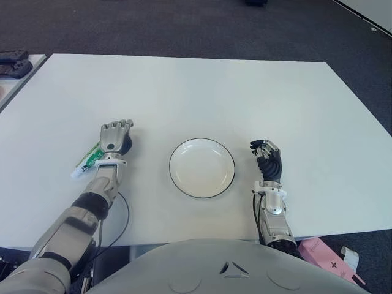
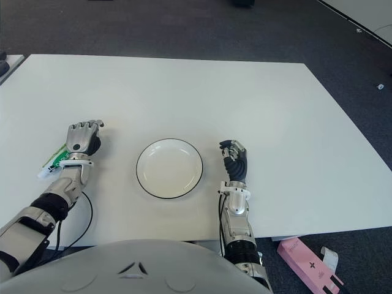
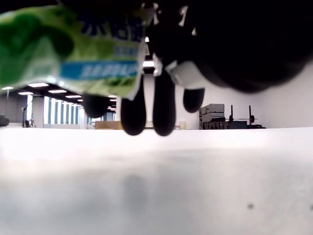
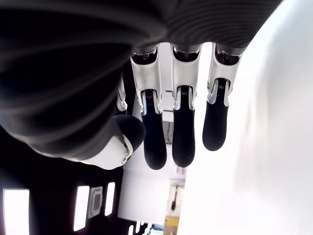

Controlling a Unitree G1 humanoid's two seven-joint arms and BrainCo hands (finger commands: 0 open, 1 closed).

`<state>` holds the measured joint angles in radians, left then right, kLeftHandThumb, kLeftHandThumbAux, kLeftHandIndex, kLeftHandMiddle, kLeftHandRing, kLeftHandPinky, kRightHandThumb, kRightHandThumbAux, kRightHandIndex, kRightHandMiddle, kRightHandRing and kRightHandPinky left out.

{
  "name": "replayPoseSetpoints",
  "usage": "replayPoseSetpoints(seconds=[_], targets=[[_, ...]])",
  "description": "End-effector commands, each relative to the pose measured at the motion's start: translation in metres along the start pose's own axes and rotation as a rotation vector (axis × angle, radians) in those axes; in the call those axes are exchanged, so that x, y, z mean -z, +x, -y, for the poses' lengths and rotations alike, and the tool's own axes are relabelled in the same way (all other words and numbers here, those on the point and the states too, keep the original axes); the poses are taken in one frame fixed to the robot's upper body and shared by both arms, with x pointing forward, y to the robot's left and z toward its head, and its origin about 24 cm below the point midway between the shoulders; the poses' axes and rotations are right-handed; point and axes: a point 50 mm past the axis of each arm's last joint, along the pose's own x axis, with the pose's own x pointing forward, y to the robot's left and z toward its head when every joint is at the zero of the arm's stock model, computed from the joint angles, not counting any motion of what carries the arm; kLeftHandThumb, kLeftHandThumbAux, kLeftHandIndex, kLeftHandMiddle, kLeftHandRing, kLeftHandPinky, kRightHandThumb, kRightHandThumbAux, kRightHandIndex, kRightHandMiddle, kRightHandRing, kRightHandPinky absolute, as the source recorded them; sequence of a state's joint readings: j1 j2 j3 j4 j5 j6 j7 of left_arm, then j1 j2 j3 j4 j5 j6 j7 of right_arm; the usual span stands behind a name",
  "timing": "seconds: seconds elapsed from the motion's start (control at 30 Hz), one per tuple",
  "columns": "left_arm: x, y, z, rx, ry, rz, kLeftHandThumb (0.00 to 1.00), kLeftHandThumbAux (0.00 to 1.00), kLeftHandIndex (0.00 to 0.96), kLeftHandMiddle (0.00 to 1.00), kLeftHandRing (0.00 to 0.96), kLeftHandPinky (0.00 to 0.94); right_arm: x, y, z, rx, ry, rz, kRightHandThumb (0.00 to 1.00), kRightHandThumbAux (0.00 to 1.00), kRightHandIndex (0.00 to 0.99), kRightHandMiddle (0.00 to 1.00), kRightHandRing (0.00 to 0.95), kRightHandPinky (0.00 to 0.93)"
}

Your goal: Put the toothpaste on the table into the plate.

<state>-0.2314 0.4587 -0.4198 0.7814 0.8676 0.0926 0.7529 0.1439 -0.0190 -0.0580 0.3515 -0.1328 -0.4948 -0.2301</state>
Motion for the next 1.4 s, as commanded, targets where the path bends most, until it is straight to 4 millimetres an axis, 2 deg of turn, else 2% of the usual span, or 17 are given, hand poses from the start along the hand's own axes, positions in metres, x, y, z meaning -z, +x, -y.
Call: replayPoseSetpoints(seconds=[0.03,0.63,0.77,0.9,1.0,1.03,1.1,1.2,1.23,1.3,1.4], targets=[[0.011,-0.016,0.015,0.107,0.066,-0.018,0.955,0.649,0.383,0.51,0.563,0.824,0.009,-0.005,0.002,0.004,-0.016,-0.058,0.71,0.732,0.425,0.454,0.433,0.428],[0.012,-0.012,0.008,0.075,0.008,-0.008,0.948,0.653,0.377,0.51,0.537,0.821,0.008,-0.004,0.001,0.001,-0.007,-0.049,0.711,0.73,0.427,0.461,0.437,0.428],[0.015,-0.007,-0.007,0.005,-0.022,0.014,0.948,0.652,0.379,0.512,0.537,0.796,0.008,-0.004,0.0,-0.004,-0.004,-0.048,0.711,0.73,0.428,0.466,0.439,0.431],[0.019,-0.002,-0.041,-0.103,-0.124,0.04,0.948,0.648,0.385,0.522,0.536,0.723,0.008,-0.004,-0.001,-0.013,-0.003,-0.048,0.711,0.73,0.428,0.465,0.435,0.428],[0.017,-0.003,-0.051,-0.126,-0.172,0.038,0.948,0.647,0.388,0.527,0.533,0.695,0.007,-0.003,-0.002,-0.018,-0.002,-0.047,0.711,0.731,0.428,0.463,0.434,0.428],[0.017,-0.004,-0.053,-0.132,-0.184,0.033,0.911,0.652,0.393,0.537,0.619,0.701,0.007,-0.003,-0.002,-0.02,-0.001,-0.047,0.711,0.731,0.428,0.463,0.434,0.428],[0.015,-0.005,-0.06,-0.161,-0.206,0.019,0.873,0.656,0.4,0.549,0.713,0.727,0.007,-0.003,-0.003,-0.021,0.002,-0.048,0.711,0.73,0.428,0.461,0.433,0.429],[0.013,-0.007,-0.072,-0.204,-0.231,0.002,0.856,0.658,0.405,0.556,0.757,0.761,0.007,-0.003,-0.003,-0.019,0.005,-0.048,0.711,0.73,0.428,0.46,0.433,0.431],[0.013,-0.008,-0.076,-0.217,-0.237,-0.002,0.809,0.667,0.419,0.648,0.777,0.78,0.007,-0.002,-0.004,-0.019,0.006,-0.049,0.711,0.73,0.428,0.459,0.433,0.431],[0.012,-0.01,-0.082,-0.241,-0.248,-0.009,0.758,0.676,0.434,0.748,0.798,0.8,0.007,-0.002,-0.004,-0.019,0.007,-0.051,0.711,0.73,0.427,0.458,0.432,0.429],[0.013,-0.011,-0.09,-0.287,-0.268,-0.012,0.737,0.68,0.44,0.785,0.803,0.788,0.007,-0.002,-0.004,-0.018,0.007,-0.052,0.711,0.73,0.427,0.455,0.43,0.428]])
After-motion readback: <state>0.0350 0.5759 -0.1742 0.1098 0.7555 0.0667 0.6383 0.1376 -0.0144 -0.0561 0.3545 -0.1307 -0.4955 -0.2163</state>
